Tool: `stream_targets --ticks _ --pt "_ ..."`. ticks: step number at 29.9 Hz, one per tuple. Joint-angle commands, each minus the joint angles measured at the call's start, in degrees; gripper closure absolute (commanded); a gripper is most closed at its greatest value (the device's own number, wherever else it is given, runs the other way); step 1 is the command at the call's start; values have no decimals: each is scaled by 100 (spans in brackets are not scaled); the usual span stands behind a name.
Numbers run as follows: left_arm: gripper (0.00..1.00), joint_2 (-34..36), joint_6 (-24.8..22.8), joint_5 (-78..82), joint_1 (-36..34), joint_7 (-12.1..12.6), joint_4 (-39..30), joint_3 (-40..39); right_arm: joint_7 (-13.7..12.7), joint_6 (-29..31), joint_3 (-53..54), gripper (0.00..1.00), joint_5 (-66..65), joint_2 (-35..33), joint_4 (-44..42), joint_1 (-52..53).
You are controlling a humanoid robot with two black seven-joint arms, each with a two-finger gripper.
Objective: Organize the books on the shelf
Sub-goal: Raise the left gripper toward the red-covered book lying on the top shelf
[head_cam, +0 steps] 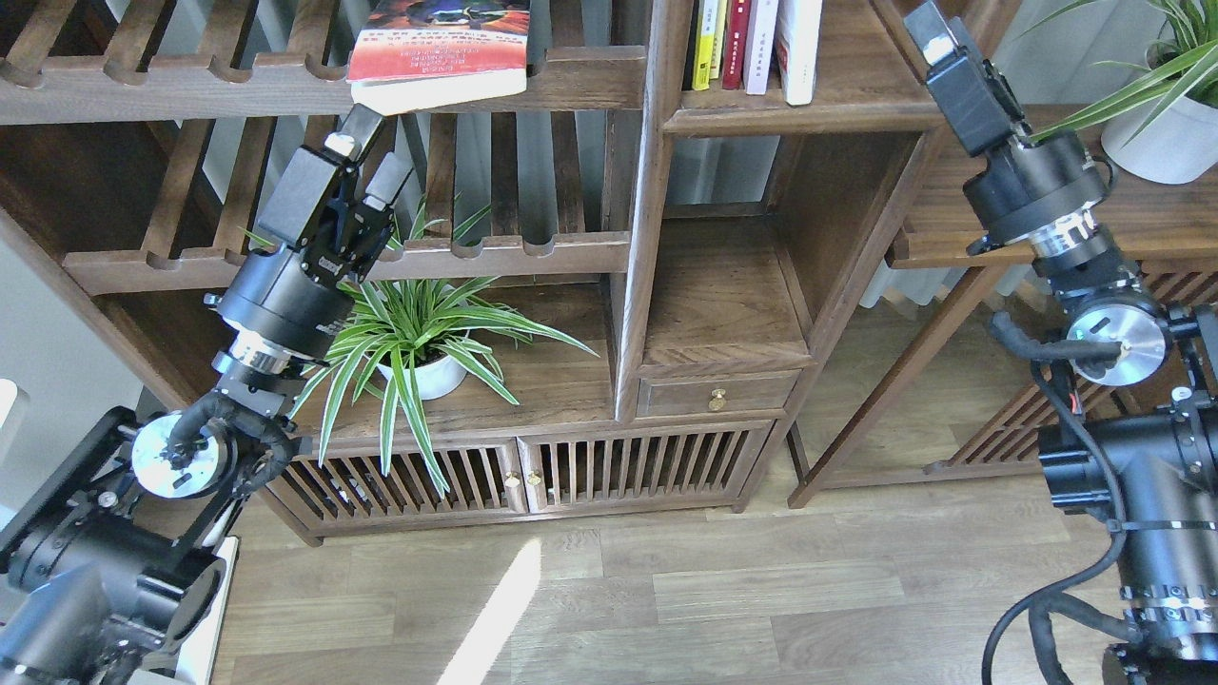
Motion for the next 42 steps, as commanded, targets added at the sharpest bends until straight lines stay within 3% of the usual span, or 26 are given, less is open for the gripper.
stream_targets --ticks 1,9,13,16,32,42 --pt "4 -183 355 5 -73 -58 -76 -64 0 0 0 3 1 31 0 7" --pt "3 -446 1788 13 -82 -681 -208 -2 0 0 0 3 10 40 0 16" --pt "2 -667 2447 13 -274 -1357 -199 -29 0 0 0 3 10 66 0 42" --pt "2 -667 2650 13 -424 -1709 -199 -11 0 0 0 3 10 66 0 51" --pt "2 -667 3028 13 -732 -1824 -24 296 -9 0 0 3 10 57 0 218" --pt "2 -667 3002 -13 -1119 -1719 161 288 -9 0 0 4 10 48 0 218"
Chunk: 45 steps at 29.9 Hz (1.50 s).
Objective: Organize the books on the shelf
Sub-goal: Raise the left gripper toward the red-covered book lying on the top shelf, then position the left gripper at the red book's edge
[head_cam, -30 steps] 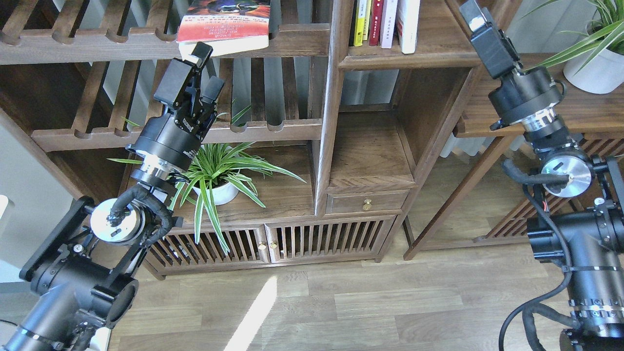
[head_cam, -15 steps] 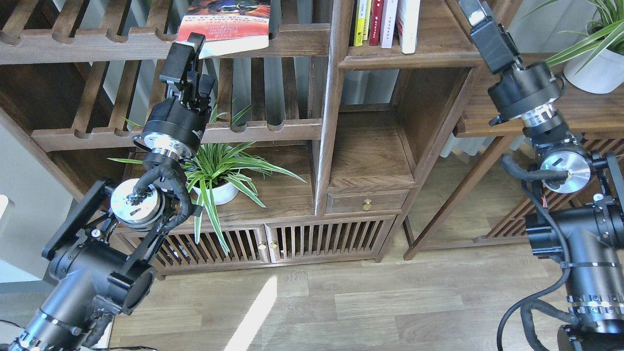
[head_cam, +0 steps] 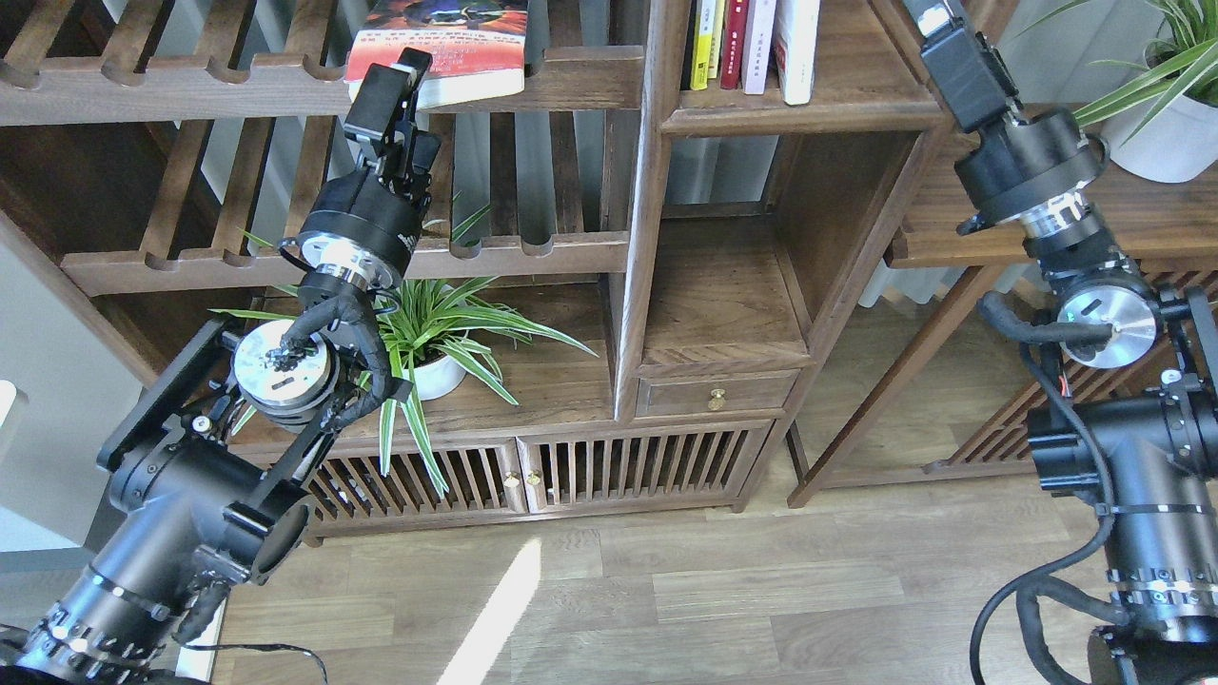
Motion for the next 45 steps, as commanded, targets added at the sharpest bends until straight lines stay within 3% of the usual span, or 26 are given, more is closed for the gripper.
stream_targets --ticks 1,21,30,45 --pt "2 1 -4 -37 -88 26 75 -23 -8 0 0 4 0 0 0 0" --pt "8 1 -65 -54 -554 79 805 -32 -26 0 0 4 0 0 0 -17" --pt "28 1 -250 -54 -589 61 796 3 -26 0 0 4 0 -9 0 -17" --pt "46 1 -531 -54 -467 -18 752 -41 -26 0 0 4 0 0 0 -9"
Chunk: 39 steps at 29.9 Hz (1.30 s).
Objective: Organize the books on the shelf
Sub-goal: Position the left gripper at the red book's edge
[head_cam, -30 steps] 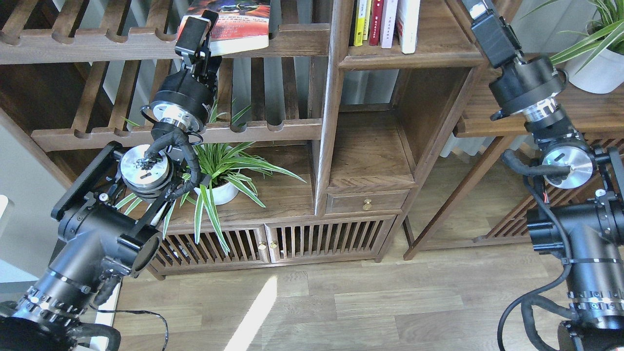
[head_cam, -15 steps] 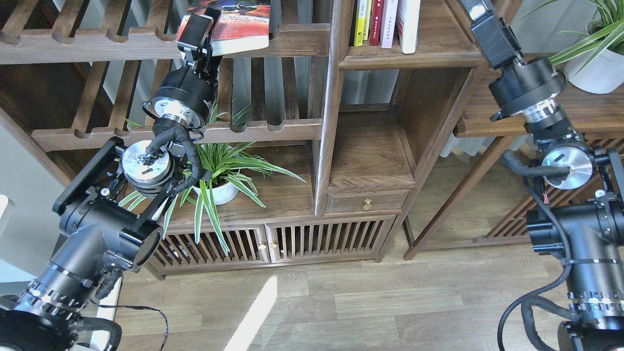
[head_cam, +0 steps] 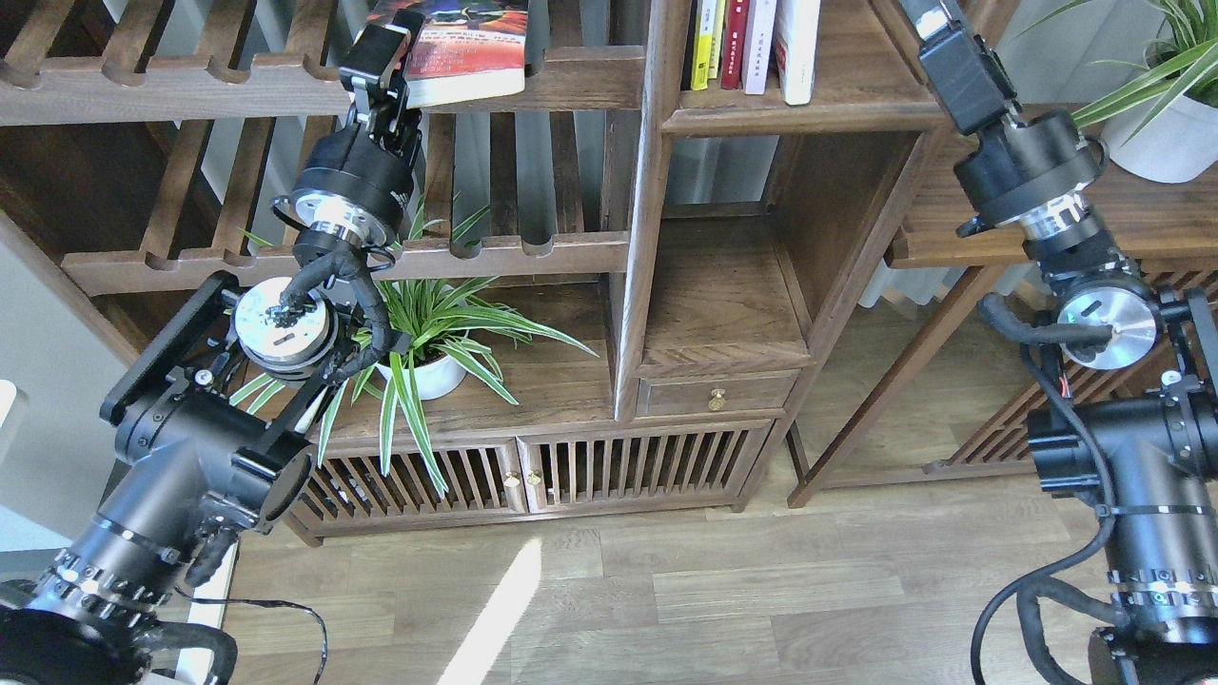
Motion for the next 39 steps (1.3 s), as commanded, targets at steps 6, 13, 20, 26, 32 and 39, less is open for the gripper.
stream_targets --ticks 6,13,20,26,32,39 --pt "48 0 -35 9 54 -12 -6 -30 -17 0 0 4 0 1 0 9" --pt "47 0 -35 9 54 -21 12 -65 -44 0 0 5 0 1 0 18" --pt "47 0 -27 9 45 -3 73 -74 -44 0 -9 5 0 10 0 35" --pt "48 0 -27 9 10 -3 161 -65 -44 0 0 5 0 1 0 44" --pt "54 0 -44 9 -8 -30 188 -83 -44 0 0 5 0 1 0 44" --pt "73 0 -544 9 18 -170 258 -118 -44 0 -9 5 0 10 0 44"
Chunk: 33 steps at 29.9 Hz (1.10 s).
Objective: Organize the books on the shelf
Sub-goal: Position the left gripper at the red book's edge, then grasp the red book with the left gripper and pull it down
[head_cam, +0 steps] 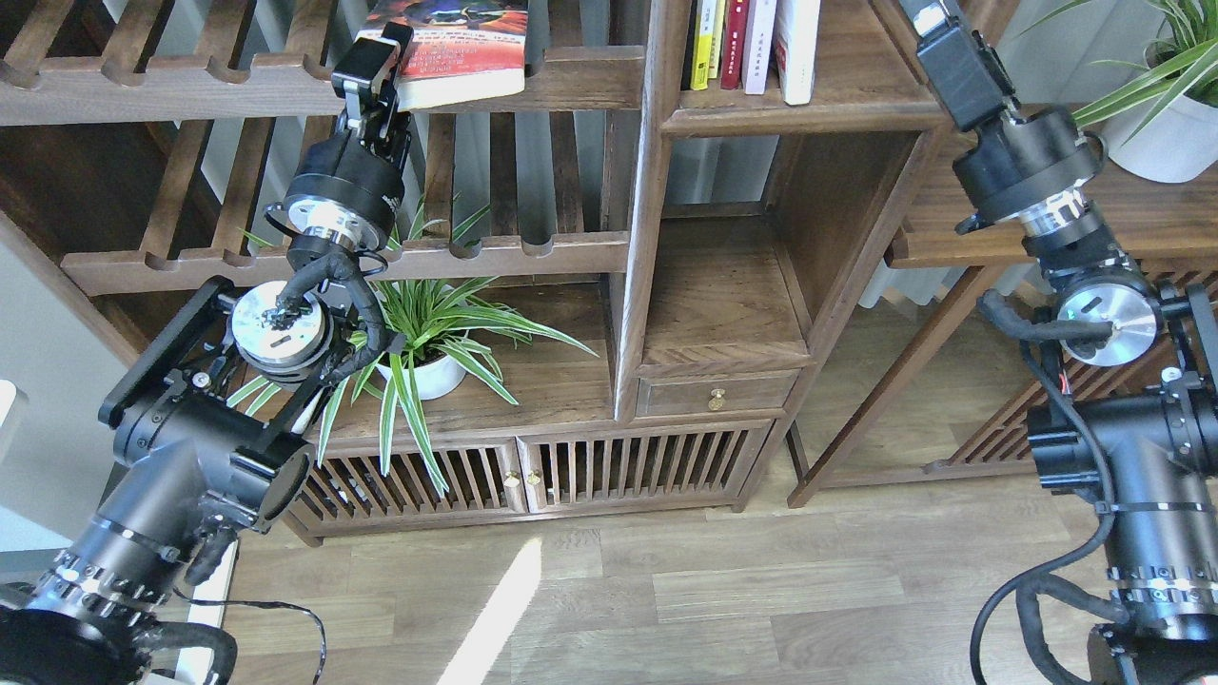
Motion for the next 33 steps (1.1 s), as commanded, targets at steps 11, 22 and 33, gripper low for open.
stream_targets --ticks 11,22,33 --pt "90 0 -959 0 60 -60 188 -8 0 0 -32 5 0 25 0 0" --pt "95 0 -2286 61 200 -16 170 98 0 0 -137 5 0 517 -17 -18" --pt "96 0 -2301 61 464 37 91 63 0 0 -541 6 158 1177 -35 -18"
